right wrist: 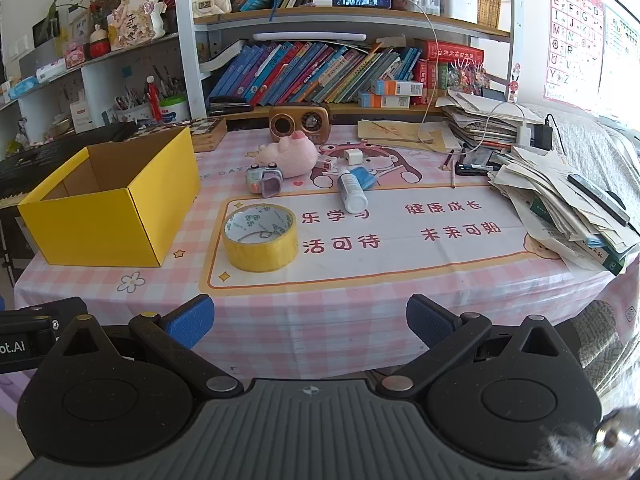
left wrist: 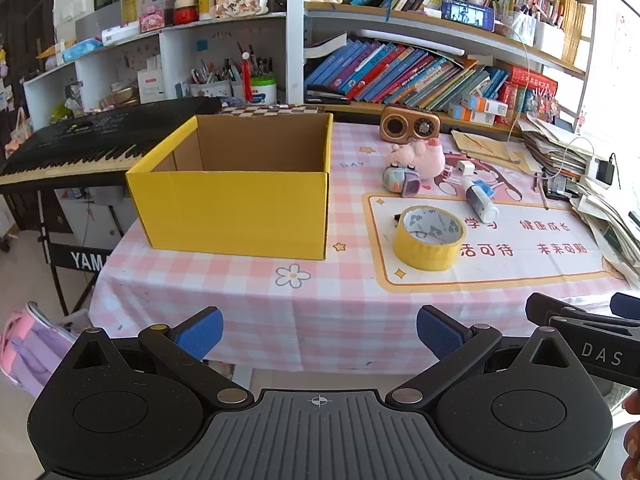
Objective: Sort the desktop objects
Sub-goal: 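Move both tools toward the tape roll and spray bottle on the table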
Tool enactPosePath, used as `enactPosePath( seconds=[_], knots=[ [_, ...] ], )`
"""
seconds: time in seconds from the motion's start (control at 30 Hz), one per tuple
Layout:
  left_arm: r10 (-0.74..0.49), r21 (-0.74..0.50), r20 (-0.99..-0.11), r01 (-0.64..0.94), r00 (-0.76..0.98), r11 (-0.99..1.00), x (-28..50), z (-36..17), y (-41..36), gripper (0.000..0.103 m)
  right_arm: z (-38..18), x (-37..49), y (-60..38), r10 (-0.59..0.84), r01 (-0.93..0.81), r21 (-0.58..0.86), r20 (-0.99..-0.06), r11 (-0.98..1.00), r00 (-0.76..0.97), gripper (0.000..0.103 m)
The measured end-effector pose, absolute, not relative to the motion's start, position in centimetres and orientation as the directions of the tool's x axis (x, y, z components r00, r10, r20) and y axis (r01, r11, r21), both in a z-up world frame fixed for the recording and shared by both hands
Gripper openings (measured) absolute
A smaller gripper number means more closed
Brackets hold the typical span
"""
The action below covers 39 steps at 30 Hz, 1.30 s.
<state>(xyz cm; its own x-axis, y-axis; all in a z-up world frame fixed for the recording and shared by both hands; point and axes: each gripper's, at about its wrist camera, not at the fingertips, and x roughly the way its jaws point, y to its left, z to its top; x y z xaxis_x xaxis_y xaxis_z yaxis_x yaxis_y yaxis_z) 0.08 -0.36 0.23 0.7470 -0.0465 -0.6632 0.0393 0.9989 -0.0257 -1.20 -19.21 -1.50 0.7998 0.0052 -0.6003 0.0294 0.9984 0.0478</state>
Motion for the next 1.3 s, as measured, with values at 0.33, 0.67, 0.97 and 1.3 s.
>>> enactPosePath(
  seconds=[0.33, 0.67, 0.97, 1.3],
  knots=[
    [-0.051, -0.019, -0.663, 0.05, 0.747, 0.999, 0.4, -0.3, 0.2, 0.103, -1.7, -1.1, -19.3, 0.006, 0.028, 0.046, -0.605, 0.999, 0.797, 0.103],
    [-0.029, 0.014, -0.661, 0.051, 0.75, 0.999, 0.5, -0.5, -0.1, 0.103, -1.7, -0.6, -18.4, 0.013, 0.014, 0.039, -0.603, 0.999, 0.798, 0.103],
    [0.009, 0.072, -0.699, 0.058, 0.715, 0.996, 1.2, -0.8, 0.3, 0.103, -1.6, -0.5, -18.2, 0.012, 0.011, 0.034, -0.6, 0.999, 0.8, 0.103],
    [-0.01, 0.071, -0.684, 0.08, 0.73, 0.994, 1.5, -1.4, -0.7, 0.103, -1.8, -0.6, -19.1, -0.001, 0.025, 0.03, -0.606, 0.999, 0.796, 0.102]
  ],
)
